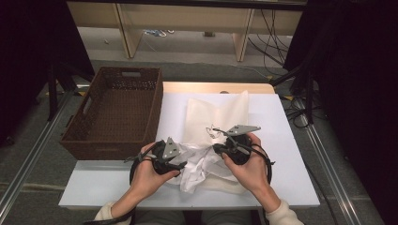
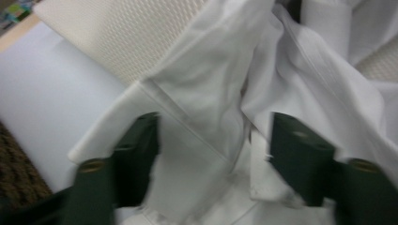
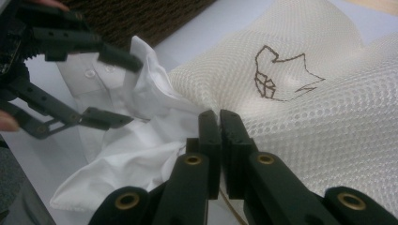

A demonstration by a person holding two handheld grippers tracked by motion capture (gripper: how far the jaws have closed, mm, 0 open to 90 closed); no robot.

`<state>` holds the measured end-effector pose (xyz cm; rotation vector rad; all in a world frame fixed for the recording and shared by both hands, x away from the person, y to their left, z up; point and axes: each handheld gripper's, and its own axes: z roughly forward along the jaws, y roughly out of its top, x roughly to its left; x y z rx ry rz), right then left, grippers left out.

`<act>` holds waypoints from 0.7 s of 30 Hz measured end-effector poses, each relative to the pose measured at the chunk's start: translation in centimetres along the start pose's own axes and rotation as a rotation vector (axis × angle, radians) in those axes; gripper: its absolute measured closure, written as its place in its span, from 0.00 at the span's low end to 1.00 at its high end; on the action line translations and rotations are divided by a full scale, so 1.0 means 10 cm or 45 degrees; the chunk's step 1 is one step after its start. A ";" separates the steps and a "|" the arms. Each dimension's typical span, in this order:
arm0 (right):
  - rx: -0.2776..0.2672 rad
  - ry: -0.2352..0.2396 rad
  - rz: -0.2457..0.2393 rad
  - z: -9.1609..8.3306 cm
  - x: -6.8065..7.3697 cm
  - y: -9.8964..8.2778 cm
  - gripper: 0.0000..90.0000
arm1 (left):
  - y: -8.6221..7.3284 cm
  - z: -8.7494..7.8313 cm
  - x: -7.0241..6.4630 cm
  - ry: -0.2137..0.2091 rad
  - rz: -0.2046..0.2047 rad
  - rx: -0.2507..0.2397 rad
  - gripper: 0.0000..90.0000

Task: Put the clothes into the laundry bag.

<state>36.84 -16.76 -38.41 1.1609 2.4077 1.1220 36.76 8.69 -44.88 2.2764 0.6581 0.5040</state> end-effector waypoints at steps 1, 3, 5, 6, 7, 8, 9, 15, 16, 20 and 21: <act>-0.009 0.001 -0.021 0.00 -0.02 0.00 0.99 | 0.00 -0.02 -0.01 -0.017 0.007 0.003 0.58; -0.006 -0.001 -0.008 0.00 -0.01 0.00 0.99 | 0.01 -0.07 -0.04 -0.018 -0.006 -0.019 0.74; -0.007 -0.008 -0.016 0.00 -0.01 0.00 0.99 | 0.04 -0.11 -0.07 -0.048 -0.033 -0.046 0.92; 0.002 -0.003 -0.007 0.00 0.00 0.00 0.99 | 0.05 -0.14 -0.08 -0.070 -0.044 -0.051 0.96; -0.010 -0.009 -0.027 0.01 0.00 -0.01 0.99 | 0.07 -0.15 -0.10 -0.084 -0.045 -0.053 0.99; -0.012 -0.007 -0.049 0.02 -0.01 0.00 0.99 | 0.09 -0.16 -0.14 -0.085 -0.031 -0.048 0.99; 0.003 -0.012 -0.033 0.02 0.01 0.00 0.99 | 0.10 -0.15 -0.16 -0.092 -0.031 -0.054 0.99; 0.004 -0.008 -0.017 0.01 0.01 0.00 0.99 | 0.10 -0.13 -0.17 -0.060 -0.068 -0.115 0.94; -0.002 -0.006 -0.013 0.01 0.00 0.00 0.99 | 0.11 -0.14 -0.15 -0.032 -0.081 -0.154 0.82; -0.008 -0.003 -0.048 0.03 -0.01 0.00 0.99 | 0.13 -0.16 -0.07 0.068 -0.028 -0.210 0.41; -0.006 -0.004 -0.043 0.02 -0.01 0.00 0.99 | 0.13 -0.15 -0.05 0.073 -0.021 -0.197 0.34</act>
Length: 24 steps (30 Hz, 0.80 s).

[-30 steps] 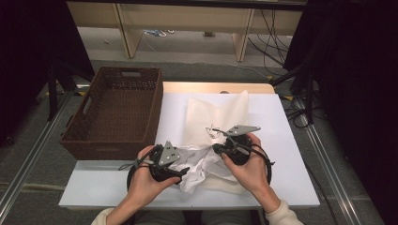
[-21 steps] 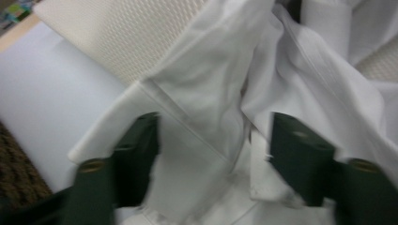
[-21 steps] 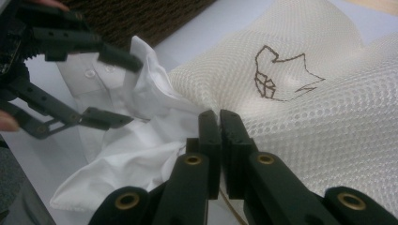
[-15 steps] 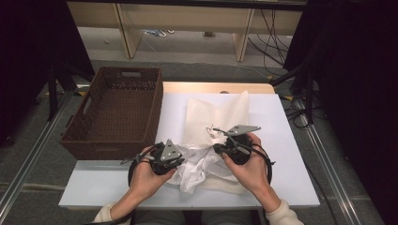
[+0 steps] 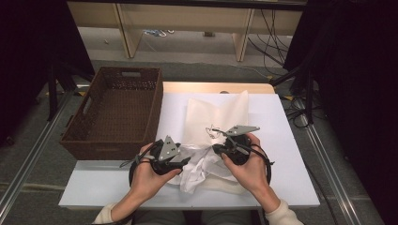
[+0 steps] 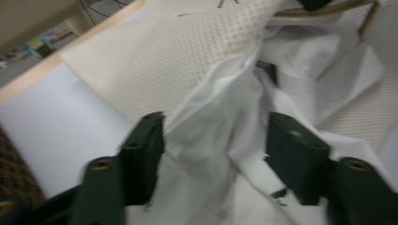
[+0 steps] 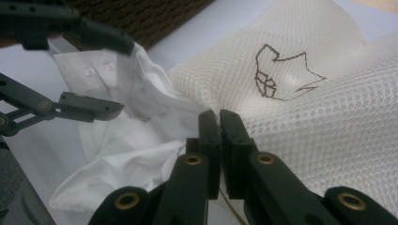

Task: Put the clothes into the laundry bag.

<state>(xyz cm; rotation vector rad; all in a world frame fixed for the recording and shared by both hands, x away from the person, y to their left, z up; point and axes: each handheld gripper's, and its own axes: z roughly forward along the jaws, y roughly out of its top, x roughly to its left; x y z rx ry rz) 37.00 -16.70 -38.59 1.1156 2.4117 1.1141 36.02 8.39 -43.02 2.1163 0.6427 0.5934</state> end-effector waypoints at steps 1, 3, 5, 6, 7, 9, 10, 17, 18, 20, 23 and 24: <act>-0.004 -0.004 -0.010 0.00 0.00 0.00 0.99 | -0.01 0.03 0.01 0.014 0.000 0.001 0.31; -0.001 -0.005 -0.009 0.00 0.00 0.00 0.99 | -0.03 0.08 0.04 0.017 0.017 0.043 0.25; 0.018 -0.006 0.029 -0.01 0.02 0.00 0.99 | -0.04 0.15 0.06 0.006 0.020 0.061 0.24; 0.004 -0.004 -0.012 0.00 0.00 0.00 0.99 | -0.04 0.18 0.08 0.001 0.038 0.076 0.24; 0.009 -0.001 0.003 0.00 0.01 0.00 0.99 | -0.05 0.21 0.08 -0.004 0.030 0.078 0.25; 0.008 -0.006 0.019 0.00 0.01 0.00 0.99 | -0.06 0.25 0.10 -0.031 0.044 0.103 0.34; 0.011 -0.002 0.019 0.00 0.01 0.00 0.99 | -0.07 0.25 0.11 -0.036 0.070 0.136 0.39; 0.004 -0.007 -0.009 0.00 -0.01 0.00 0.99 | -0.07 0.20 0.06 -0.071 0.046 0.160 0.84; 0.011 -0.004 0.020 0.00 0.01 0.00 0.99 | -0.05 0.17 0.05 -0.090 0.052 0.167 0.89; 0.011 -0.014 0.018 -0.01 0.01 0.00 0.99 | -0.04 0.13 0.03 -0.075 0.052 0.151 0.95; 0.008 -0.003 0.001 0.00 -0.01 0.00 0.99 | -0.01 0.07 0.00 -0.094 0.048 0.151 0.99; 0.010 -0.002 0.001 0.00 -0.01 0.00 0.99 | 0.00 0.06 -0.02 -0.095 0.043 0.150 0.99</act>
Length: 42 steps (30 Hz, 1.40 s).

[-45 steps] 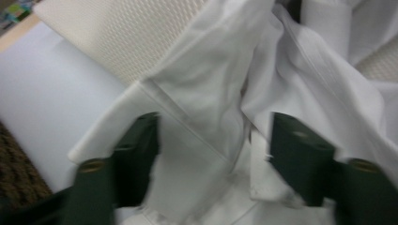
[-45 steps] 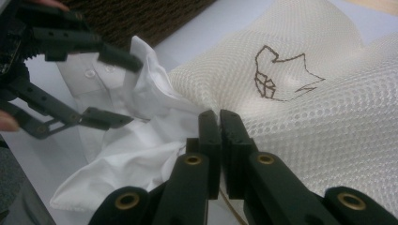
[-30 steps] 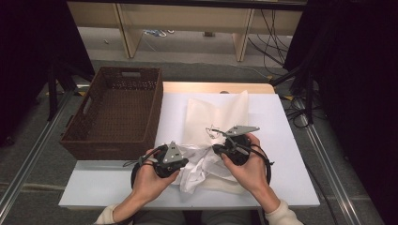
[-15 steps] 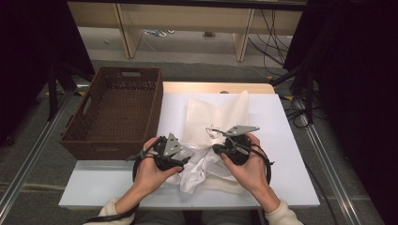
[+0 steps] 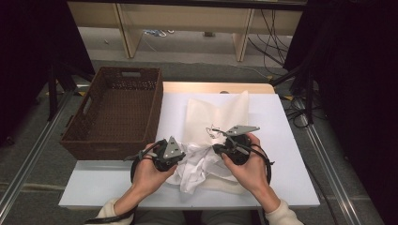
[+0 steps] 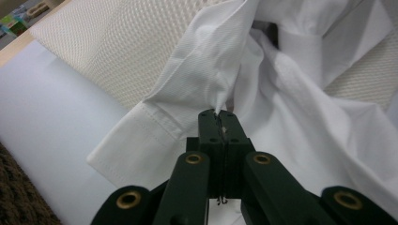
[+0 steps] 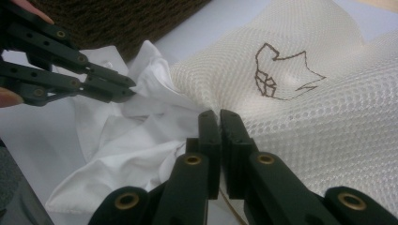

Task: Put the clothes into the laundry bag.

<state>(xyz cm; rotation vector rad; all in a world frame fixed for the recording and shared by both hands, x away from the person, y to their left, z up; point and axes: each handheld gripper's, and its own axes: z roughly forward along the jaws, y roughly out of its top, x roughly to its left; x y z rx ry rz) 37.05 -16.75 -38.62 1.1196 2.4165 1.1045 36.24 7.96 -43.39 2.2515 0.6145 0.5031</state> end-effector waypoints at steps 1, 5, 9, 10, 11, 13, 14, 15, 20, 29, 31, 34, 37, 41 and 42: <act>0.001 0.000 0.003 0.00 0.00 0.00 0.99 | 0.02 -0.02 -0.03 -0.013 -0.001 -0.006 0.99; 0.011 -0.006 0.033 0.00 0.02 -0.01 0.99 | 0.09 -0.04 -0.14 -0.107 -0.045 -0.066 1.00; 0.004 -0.012 0.008 0.02 0.03 -0.01 0.99 | 0.16 0.00 -0.28 -0.149 -0.016 -0.084 1.00; 0.005 0.000 0.019 0.03 0.05 -0.01 0.99 | 0.17 0.03 -0.29 -0.140 0.004 -0.075 1.00; 0.016 -0.002 0.030 0.02 0.06 -0.01 0.99 | 0.17 0.09 -0.31 -0.163 0.002 -0.066 1.00; 0.020 0.004 0.037 0.02 0.07 -0.01 0.99 | 0.17 0.19 -0.34 -0.185 0.003 -0.042 1.00; 0.015 0.009 0.017 0.02 0.07 -0.01 0.99 | 0.17 0.22 -0.35 -0.187 0.009 -0.033 1.00; 0.018 0.006 0.016 0.02 0.07 -0.01 0.99 | 0.18 0.27 -0.38 -0.219 -0.010 -0.033 1.00; -0.001 0.024 0.009 0.01 0.10 0.00 0.99 | 0.25 0.39 -0.37 -0.189 -0.023 -0.042 1.00; -0.003 0.012 0.010 0.01 0.14 0.00 0.99 | 0.27 0.51 -0.32 -0.132 -0.067 -0.083 0.99; -0.019 0.009 0.008 0.03 0.14 -0.01 0.99 | 0.24 0.53 -0.34 -0.141 -0.065 -0.097 0.94; -0.015 0.012 0.008 0.05 0.12 -0.01 0.99 | 0.20 0.49 -0.37 -0.168 -0.028 -0.108 0.76; 0.007 0.026 0.009 0.03 0.10 -0.01 0.99 | 0.19 0.37 -0.40 -0.173 0.050 -0.092 0.48; -0.011 0.013 -0.001 0.02 0.08 -0.01 0.99 | 0.16 0.17 -0.47 -0.136 0.080 -0.066 0.29; -0.001 0.012 0.026 0.01 0.09 -0.01 0.99 | 0.14 0.13 -0.48 -0.126 0.092 -0.064 0.28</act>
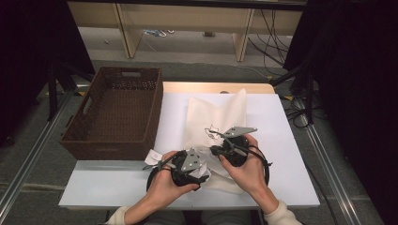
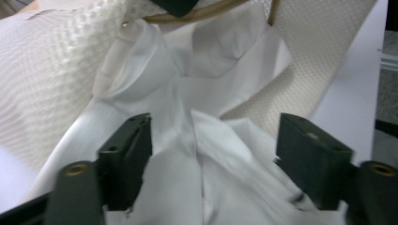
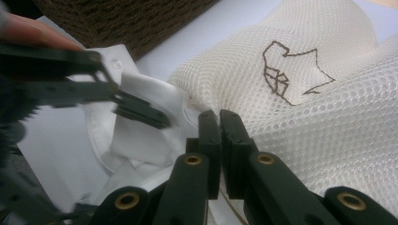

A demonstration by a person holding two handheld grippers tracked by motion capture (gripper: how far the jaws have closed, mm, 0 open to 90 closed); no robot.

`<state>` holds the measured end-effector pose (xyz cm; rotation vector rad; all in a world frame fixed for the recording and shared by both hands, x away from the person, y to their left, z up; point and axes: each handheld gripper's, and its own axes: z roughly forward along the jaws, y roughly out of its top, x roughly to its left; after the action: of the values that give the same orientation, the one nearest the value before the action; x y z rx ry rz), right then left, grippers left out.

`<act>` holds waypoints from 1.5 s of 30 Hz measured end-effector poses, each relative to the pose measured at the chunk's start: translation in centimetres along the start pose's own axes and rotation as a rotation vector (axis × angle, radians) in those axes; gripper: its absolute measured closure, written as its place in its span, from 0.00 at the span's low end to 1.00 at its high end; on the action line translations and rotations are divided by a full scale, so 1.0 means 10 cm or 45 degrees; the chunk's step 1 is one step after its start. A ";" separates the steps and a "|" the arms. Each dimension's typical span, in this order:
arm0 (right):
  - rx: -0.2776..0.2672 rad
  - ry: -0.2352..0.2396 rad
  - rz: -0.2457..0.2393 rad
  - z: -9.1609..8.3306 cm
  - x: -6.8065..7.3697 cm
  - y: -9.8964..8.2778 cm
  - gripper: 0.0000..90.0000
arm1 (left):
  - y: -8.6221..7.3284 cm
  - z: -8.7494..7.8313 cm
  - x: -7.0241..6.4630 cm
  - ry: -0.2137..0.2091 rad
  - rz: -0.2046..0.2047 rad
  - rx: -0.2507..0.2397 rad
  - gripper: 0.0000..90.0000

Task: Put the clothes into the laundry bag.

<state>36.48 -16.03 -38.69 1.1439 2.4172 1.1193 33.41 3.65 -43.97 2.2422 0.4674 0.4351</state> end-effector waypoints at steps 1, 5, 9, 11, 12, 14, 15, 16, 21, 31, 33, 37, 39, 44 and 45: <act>0.006 0.003 -0.015 0.00 -0.01 0.00 0.99 | -0.02 -0.03 -0.02 0.005 -0.010 -0.002 0.28; 0.005 0.002 -0.035 0.00 -0.02 0.00 0.99 | -0.13 -0.08 -0.04 0.011 -0.029 0.019 0.26; 0.001 0.004 -0.011 0.00 -0.02 0.00 0.99 | -0.21 0.02 -0.03 0.005 -0.028 0.060 0.27; -0.005 0.003 -0.020 0.01 -0.02 0.00 0.99 | -0.23 0.10 -0.03 -0.003 -0.008 0.068 0.29; -0.003 0.003 -0.010 0.00 -0.01 0.00 0.99 | -0.24 0.14 -0.03 0.005 0.012 0.086 0.32; 0.010 0.012 0.004 0.00 0.00 0.00 0.99 | -0.24 0.19 -0.04 0.008 0.032 0.103 0.37; 0.002 0.009 -0.018 0.01 -0.01 0.01 0.99 | -0.24 0.21 -0.05 0.010 0.036 0.106 0.41; 0.001 0.012 -0.013 0.02 -0.01 0.00 0.99 | -0.24 0.24 -0.05 0.011 0.050 0.116 0.44; 0.002 0.017 -0.030 0.02 -0.01 0.00 0.99 | -0.28 0.37 -0.06 -0.027 0.031 0.142 0.66; -0.007 0.005 -0.025 0.02 -0.01 0.00 0.99 | -0.24 0.43 -0.02 -0.026 -0.027 0.156 0.93; -0.009 0.014 -0.049 0.02 -0.01 0.01 0.99 | -0.22 0.42 -0.01 -0.015 -0.044 0.148 0.95; 0.005 0.008 -0.025 0.01 0.01 0.01 0.99 | -0.19 0.41 0.02 -0.023 -0.068 0.126 0.96; -0.004 0.033 -0.030 0.01 0.02 0.01 0.99 | -0.16 0.38 0.03 -0.018 -0.077 0.102 0.96; 0.002 0.045 0.004 0.00 0.08 0.01 0.99 | -0.09 0.35 0.06 -0.004 -0.081 0.062 0.96; -0.003 0.045 -0.001 0.00 0.07 0.01 0.99 | -0.07 0.35 0.06 -0.003 -0.090 0.048 0.96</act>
<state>36.06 -15.43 -38.51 1.1321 2.4414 1.1518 35.33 2.15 -46.58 2.2543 0.5557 0.3901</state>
